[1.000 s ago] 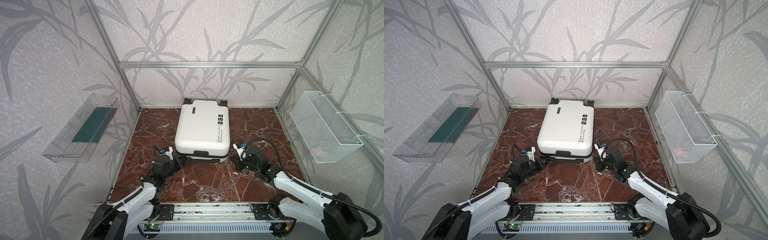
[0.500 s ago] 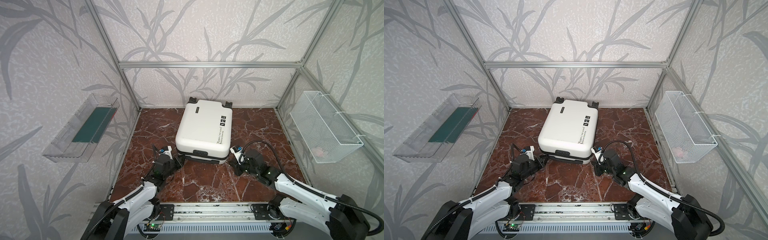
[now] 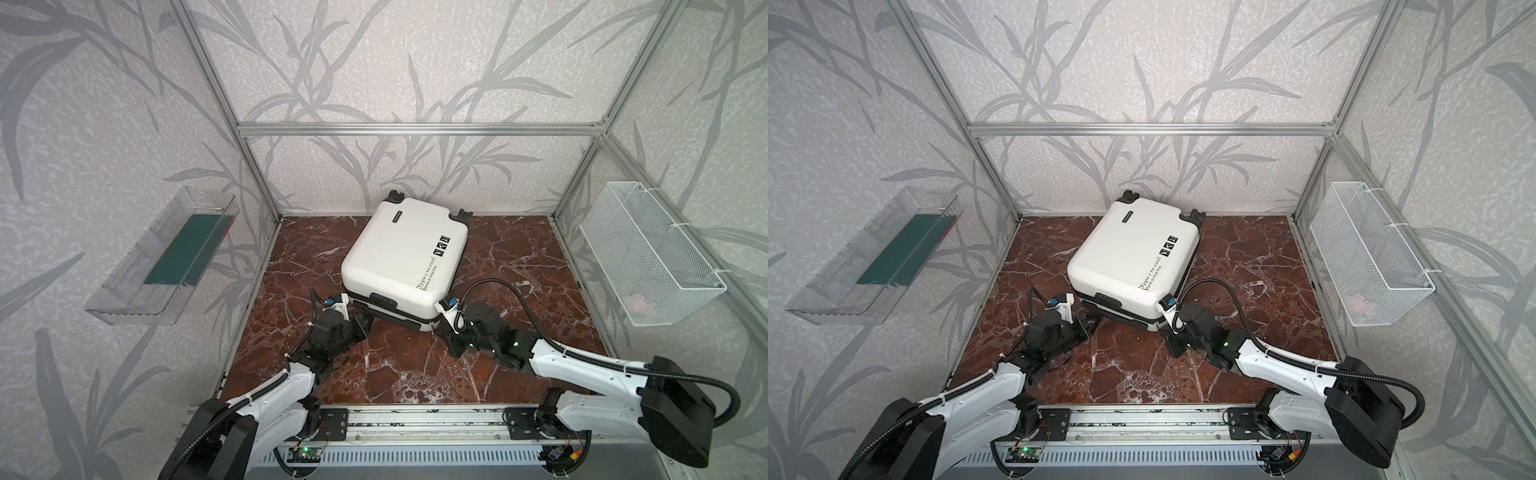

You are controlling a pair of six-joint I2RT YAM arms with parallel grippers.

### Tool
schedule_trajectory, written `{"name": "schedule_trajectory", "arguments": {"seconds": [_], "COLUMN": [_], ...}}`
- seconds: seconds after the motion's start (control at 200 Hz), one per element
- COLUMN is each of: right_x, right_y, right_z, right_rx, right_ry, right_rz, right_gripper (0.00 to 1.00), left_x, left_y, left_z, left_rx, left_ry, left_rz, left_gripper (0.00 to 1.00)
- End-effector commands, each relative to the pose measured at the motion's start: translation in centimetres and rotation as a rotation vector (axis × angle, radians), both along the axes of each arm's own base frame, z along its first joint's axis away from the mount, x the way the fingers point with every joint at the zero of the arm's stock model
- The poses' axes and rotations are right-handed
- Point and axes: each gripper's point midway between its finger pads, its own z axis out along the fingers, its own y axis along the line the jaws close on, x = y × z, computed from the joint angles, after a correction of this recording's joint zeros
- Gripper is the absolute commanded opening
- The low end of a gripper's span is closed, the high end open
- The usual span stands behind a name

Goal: Pack the luggage

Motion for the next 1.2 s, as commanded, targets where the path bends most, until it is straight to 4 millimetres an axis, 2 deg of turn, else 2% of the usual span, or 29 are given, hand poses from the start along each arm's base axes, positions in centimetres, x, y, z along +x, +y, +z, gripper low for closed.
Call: {"name": "schedule_trajectory", "arguments": {"seconds": [0.0, 0.11, 0.245, 0.285, 0.36, 0.49, 0.59, 0.645, 0.745, 1.105, 1.195], "right_x": [0.0, 0.6, 1.5, 1.7, 1.9, 2.2, 2.2, 2.2, 2.2, 2.1, 2.1], "right_y": [2.6, 2.8, 1.5, 1.0, 0.4, 0.0, 0.1, 0.2, 0.3, 0.3, 0.3], "right_z": [1.6, 1.4, 1.1, 1.1, 1.0, 1.1, 1.1, 1.1, 1.2, 1.5, 1.6], "right_rx": [0.061, 0.066, 0.039, 0.032, 0.024, 0.033, 0.034, 0.036, 0.039, 0.038, 0.038], "right_ry": [-0.015, -0.014, -0.027, -0.032, -0.035, -0.037, -0.033, -0.031, -0.029, -0.033, -0.035], "right_rz": [0.033, 0.007, -0.081, -0.105, -0.130, -0.148, -0.147, -0.145, -0.143, -0.132, -0.132], "right_gripper": [0.00, 0.00, 0.00, 0.00, 0.00, 0.00, 0.00, 0.00, 0.00, 0.00, 0.00], "left_x": [0.1, 0.0, -0.3, -0.4, -0.7, -1.2, -1.3, -1.4, -1.5, -1.5, -1.4], "left_y": [-0.4, -0.4, 0.0, 0.0, 0.4, 1.3, 2.2, 2.6, 2.9, 3.5, 3.7], "left_z": [0.5, 0.7, 0.9, 1.1, 1.4, 1.7, 2.2, 2.7, 3.7, 7.1, 7.3], "left_rx": [-0.008, -0.009, 0.000, 0.004, 0.010, 0.010, -0.012, -0.025, -0.042, -0.060, -0.045], "left_ry": [-0.012, -0.016, -0.018, -0.022, -0.028, -0.043, -0.065, -0.076, -0.098, -0.178, -0.182], "left_rz": [-0.017, -0.018, -0.013, -0.012, -0.004, 0.040, 0.098, 0.120, 0.141, 0.166, 0.177], "left_gripper": [0.00, 0.00, 0.00, 0.03, 0.15, 0.42, 0.58, 0.64, 0.67, 0.65, 0.64]}}
